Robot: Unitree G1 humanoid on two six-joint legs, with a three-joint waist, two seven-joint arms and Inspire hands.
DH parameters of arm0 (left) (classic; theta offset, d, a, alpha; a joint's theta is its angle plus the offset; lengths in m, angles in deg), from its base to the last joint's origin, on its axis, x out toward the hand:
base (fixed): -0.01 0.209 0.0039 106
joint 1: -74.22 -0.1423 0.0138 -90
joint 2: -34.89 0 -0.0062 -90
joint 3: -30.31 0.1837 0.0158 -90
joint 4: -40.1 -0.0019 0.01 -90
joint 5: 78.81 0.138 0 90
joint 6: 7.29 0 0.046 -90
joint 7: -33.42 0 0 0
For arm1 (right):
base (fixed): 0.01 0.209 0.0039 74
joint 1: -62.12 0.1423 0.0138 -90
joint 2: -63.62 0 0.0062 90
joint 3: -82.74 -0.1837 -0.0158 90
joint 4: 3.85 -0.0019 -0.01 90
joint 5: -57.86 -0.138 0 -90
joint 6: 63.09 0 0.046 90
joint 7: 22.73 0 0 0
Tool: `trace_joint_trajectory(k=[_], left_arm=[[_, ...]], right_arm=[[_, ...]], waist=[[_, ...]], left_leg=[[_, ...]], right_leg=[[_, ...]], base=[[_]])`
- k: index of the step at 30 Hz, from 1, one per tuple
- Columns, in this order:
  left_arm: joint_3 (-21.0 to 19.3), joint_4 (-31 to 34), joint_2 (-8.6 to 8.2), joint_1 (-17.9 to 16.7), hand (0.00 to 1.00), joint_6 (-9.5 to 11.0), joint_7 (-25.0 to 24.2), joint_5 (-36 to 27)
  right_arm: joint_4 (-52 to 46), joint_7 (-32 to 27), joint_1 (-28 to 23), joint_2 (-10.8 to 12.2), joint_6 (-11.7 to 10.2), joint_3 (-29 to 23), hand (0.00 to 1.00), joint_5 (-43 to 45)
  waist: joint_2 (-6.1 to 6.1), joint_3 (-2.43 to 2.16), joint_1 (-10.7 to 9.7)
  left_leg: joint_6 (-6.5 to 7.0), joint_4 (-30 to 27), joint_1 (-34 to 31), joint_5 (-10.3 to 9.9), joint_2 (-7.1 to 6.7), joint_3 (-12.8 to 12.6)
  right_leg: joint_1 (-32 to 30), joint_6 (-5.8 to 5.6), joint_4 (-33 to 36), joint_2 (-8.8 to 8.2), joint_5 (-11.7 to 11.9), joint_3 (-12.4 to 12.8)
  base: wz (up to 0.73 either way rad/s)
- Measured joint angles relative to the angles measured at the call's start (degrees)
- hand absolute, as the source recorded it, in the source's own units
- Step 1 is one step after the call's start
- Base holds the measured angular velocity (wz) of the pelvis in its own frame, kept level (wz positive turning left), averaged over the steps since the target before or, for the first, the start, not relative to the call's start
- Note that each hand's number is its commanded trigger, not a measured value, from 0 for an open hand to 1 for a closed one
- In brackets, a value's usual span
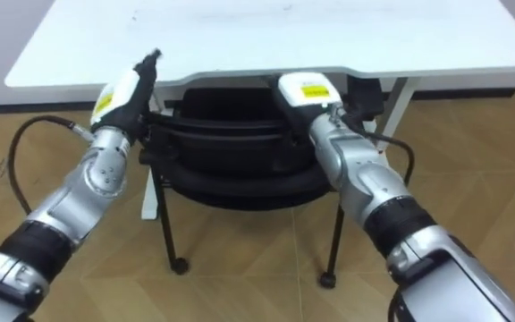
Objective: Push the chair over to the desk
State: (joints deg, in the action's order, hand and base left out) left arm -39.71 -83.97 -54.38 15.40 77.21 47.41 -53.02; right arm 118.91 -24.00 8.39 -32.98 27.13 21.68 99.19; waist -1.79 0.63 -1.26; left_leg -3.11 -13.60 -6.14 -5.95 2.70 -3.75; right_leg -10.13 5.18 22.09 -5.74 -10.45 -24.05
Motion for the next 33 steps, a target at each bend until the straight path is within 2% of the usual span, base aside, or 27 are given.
trace_joint_trajectory(k=[1,2,3,4,6,7,9,10,11,12,13,14,15,16,17,18,19,21,22,23,24,25,27,28,30,31,33], left_arm=[[0.0,1.3,0.88,0.0,0.0,-0.4,-0.9,0.9],[-0.2,3.4,2.7,0.0,0.0,-0.5,-2.1,1.6],[-0.3,4.6,4.85,-0.1,0.0,-0.5,-3.2,1.8],[-1.3,5.4,5.52,-0.1,0.0,-0.5,-3.2,1.8],[-10.8,15.1,8.41,-0.1,0.0,-0.1,-1.9,1.8],[-13.7,18.1,9.35,-0.1,0.0,0.8,-0.3,1.7],[-23.6,29.0,15.18,-1.0,0.0,4.5,7.4,-0.8],[-26.1,31.0,16.65,-1.7,0.0,5.3,9.1,-1.3],[-31.1,34.4,18.64,-3.9,0.0,6.8,12.0,-1.6],[-37.1,37.4,18.9,-7.8,0.0,8.5,14.4,-1.6],[-40.3,38.6,18.88,-11.1,0.0,9.4,15.8,-1.7],[-46.3,40.5,18.63,-17.7,0.0,11.2,18.1,-3.0],[-51.3,40.5,17.71,-24.4,0.0,12.2,20.0,-4.2],[-53.4,40.2,17.26,-27.6,0.0,12.3,20.7,-5.5],[-57.2,40.0,15.87,-33.1,0.0,12.1,22.0,-8.5],[-60.2,40.0,13.47,-37.9,0.0,12.4,24.0,-12.2],[-61.3,40.0,12.15,-40.2,0.0,12.8,25.0,-14.4],[-64.0,39.9,6.26,-48.3,0.0,14.2,27.9,-23.9],[-64.5,39.6,4.94,-49.8,0.0,14.8,28.5,-25.8],[-64.9,38.3,2.75,-52.2,0.0,16.7,30.0,-30.8],[-64.6,35.8,0.74,-54.4,0.0,18.7,31.0,-34.9],[-64.3,34.5,-0.26,-55.3,0.0,19.3,31.3,-36.6],[-61.0,26.0,-3.73,-58.4,0.0,20.5,31.5,-43.1],[-59.7,22.8,-4.09,-58.8,0.0,20.7,31.4,-44.2],[-52.9,9.4,-5.18,-60.1,0.0,20.9,29.7,-47.4],[-51.1,5.4,-5.43,-60.5,0.0,20.9,28.8,-48.2],[-47.4,-8.4,-8.11,-61.0,0.0,20.8,24.9,-51.4]], right_arm=[[-1.2,0.4,-0.2,-1.3,-0.2,0.0,0.0,0.0],[-4.5,1.3,-1.3,-4.0,-1.1,-0.5,0.0,0.0],[-9.2,1.3,-3.7,-6.3,-2.1,-3.5,0.0,-0.5],[-11.6,1.3,-4.8,-7.5,-2.4,-5.2,0.0,-1.0],[-20.9,-2.8,-6.5,-11.4,-2.6,-16.9,0.0,-4.3],[-22.9,-4.7,-6.4,-12.1,-2.2,-20.2,0.0,-5.6],[-30.9,-12.8,-6.9,-15.2,-1.4,-32.3,0.0,-9.7],[-32.5,-14.9,-7.4,-16.0,-1.5,-35.0,0.0,-10.0],[-35.6,-18.2,-9.5,-16.7,-2.1,-40.5,0.0,-11.1],[-38.9,-21.1,-13.7,-17.0,-3.3,-47.3,0.0,-11.9],[-40.4,-22.6,-16.2,-17.1,-4.1,-50.9,0.0,-12.4],[-42.1,-25.6,-21.5,-17.2,-5.5,-57.0,0.0,-14.9],[-43.1,-28.6,-27.6,-16.9,-6.5,-62.7,0.0,-18.5],[-43.1,-30.0,-30.3,-16.6,-6.7,-65.4,0.0,-20.3],[-43.1,-32.3,-35.6,-15.4,-6.7,-70.1,0.0,-24.5],[-43.2,-34.5,-40.6,-13.5,-6.9,-73.6,0.0,-30.0],[-43.3,-35.4,-43.0,-12.3,-7.2,-75.0,0.0,-32.5],[-45.3,-38.9,-51.2,-7.0,-8.8,-79.2,0.0,-41.1],[-45.3,-39.5,-52.9,-5.6,-9.7,-80.0,0.0,-42.7],[-44.8,-41.1,-56.1,-2.9,-11.5,-80.5,0.0,-46.6],[-43.6,-41.7,-59.1,0.0,-13.0,-79.9,0.0,-50.1],[-42.8,-41.7,-60.7,1.5,-13.4,-79.3,0.0,-51.4],[-39.8,-40.7,-66.7,8.7,-13.8,-76.5,0.0,-58.2],[-37.1,-40.0,-67.7,10.1,-14.5,-75.8,0.0,-60.2],[-21.5,-37.6,-69.8,13.7,-14.6,-71.6,0.0,-68.5],[-16.9,-36.8,-69.8,14.3,-14.5,-70.5,0.0,-70.6],[-0.6,-34.6,-69.5,16.5,-14.3,-68.3,0.0,-78.4]], waist=[[-0.1,-0.02,-0.1],[-0.16,0.02,0.0],[-0.16,0.02,0.0],[-0.17,0.02,0.0],[-0.32,0.02,0.3],[-0.36,0.04,0.2],[-0.38,0.07,0.0],[-0.37,0.05,0.0],[-0.4,-0.21,-0.5],[-0.18,-0.61,-0.9],[0.11,-0.83,-1.1],[0.61,-1.12,-1.5],[0.84,-1.14,-1.9],[1.15,-1.3,-2.1],[1.07,-1.2,-2.7],[0.76,-0.89,-3.2],[0.72,-0.86,-3.3],[0.84,-0.91,-3.5],[1.14,-0.72,-3.5],[0.94,-0.95,-3.3],[0.97,-1.0,-2.9],[1.03,-1.01,-3.0],[1.44,-1.07,-2.9],[1.53,-1.06,-3.1],[1.52,-1.18,-3.1],[1.39,-1.28,-3.2],[2.15,-2.31,-3.4]], left_leg=[[0.08,0.1,0.1,0.1,0.03,0.0],[0.11,0.3,0.3,0.1,0.11,0.0],[0.11,0.8,0.9,0.1,0.31,0.0],[0.11,1.0,1.2,0.1,0.45,0.0],[0.13,1.4,1.5,0.1,0.7,0.0],[0.13,1.6,1.8,0.1,0.65,0.0],[0.45,2.4,3.8,-0.2,0.63,-0.9],[0.5,2.4,4.5,-0.3,0.62,-1.1],[0.5,2.6,5.8,-0.5,0.53,-1.4],[0.68,2.9,6.9,-0.9,0.5,-1.5],[0.8,3.1,7.3,-1.3,0.49,-1.6],[0.82,3.4,8.1,-2.2,0.5,-1.7],[1.07,3.4,8.8,-2.9,0.56,-2.1],[1.09,3.3,8.9,-3.1,0.55,-2.1],[1.16,3.3,9.0,-3.4,0.51,-2.4],[1.25,3.3,9.3,-3.7,0.5,-2.7],[1.32,3.3,9.3,-3.8,0.48,-2.7],[1.48,3.0,9.3,-4.9,0.58,-3.8],[1.52,2.9,9.2,-5.1,0.57,-4.0],[1.62,2.8,9.3,-5.5,0.56,-4.8],[1.66,2.9,9.7,-5.8,0.56,-5.6],[1.71,2.9,9.8,-6.0,0.57,-5.9],[2.01,2.9,9.8,-6.3,0.48,-7.0],[2.09,2.9,9.8,-6.4,0.5,-6.9],[2.25,2.9,9.9,-6.9,0.58,-7.0],[2.28,3.0,9.9,-7.0,0.58,-7.0],[2.52,2.7,10.1,-7.9,0.55,-7.4]], right_leg=[[0.2,0.39,-0.5,0.18,0.4,0.0],[0.6,0.69,-1.4,0.5,1.1,0.1],[1.7,0.65,-3.0,1.13,1.8,0.2],[2.2,0.61,-3.7,1.42,2.2,0.2],[3.4,0.4,-6.3,2.17,3.3,0.3],[3.7,0.35,-6.5,2.16,3.3,0.3],[5.4,-0.18,-7.1,2.27,3.0,1.2],[6.1,-0.29,-7.4,2.33,3.0,1.4],[7.3,-0.73,-7.9,2.37,2.7,2.0],[8.4,-1.29,-8.6,2.4,2.3,2.1],[8.8,-1.6,-8.6,2.43,2.0,2.1],[9.2,-1.88,-8.5,2.54,1.6,2.2],[9.7,-2.09,-8.4,2.61,1.3,2.4],[9.9,-2.22,-8.4,2.6,1.2,2.4],[9.9,-2.4,-8.3,2.6,1.1,2.6],[9.9,-2.57,-8.2,2.59,1.0,2.9],[9.9,-2.68,-8.3,2.6,0.9,2.9],[9.4,-3.07,-7.6,2.71,0.5,4.2],[9.2,-3.09,-7.3,2.66,0.4,4.5],[8.8,-3.19,-6.6,2.57,0.0,5.2],[8.5,-3.27,-5.9,2.62,-0.1,6.2],[8.4,-3.29,-5.8,2.68,-0.1,6.5],[7.7,-3.44,-5.3,2.53,-0.2,7.4],[7.7,-3.55,-5.3,2.47,-0.3,7.4],[7.6,-3.89,-5.3,2.32,-0.5,7.7],[7.6,-3.98,-5.3,2.32,-0.5,7.9],[7.8,-4.46,-5.3,2.29,-0.8,8.3]], base=[[-0.04],[0.0],[0.0],[0.0],[0.0],[-0.05],[-0.14],[-0.22],[-0.13],[-0.08],[0.0],[-0.05],[-0.06],[-0.07],[-0.08],[-0.09],[-0.15],[-0.24],[-0.27],[-0.32],[-0.33],[-0.35],[-0.21],[-0.05],[-0.04],[-0.1],[-0.09]])
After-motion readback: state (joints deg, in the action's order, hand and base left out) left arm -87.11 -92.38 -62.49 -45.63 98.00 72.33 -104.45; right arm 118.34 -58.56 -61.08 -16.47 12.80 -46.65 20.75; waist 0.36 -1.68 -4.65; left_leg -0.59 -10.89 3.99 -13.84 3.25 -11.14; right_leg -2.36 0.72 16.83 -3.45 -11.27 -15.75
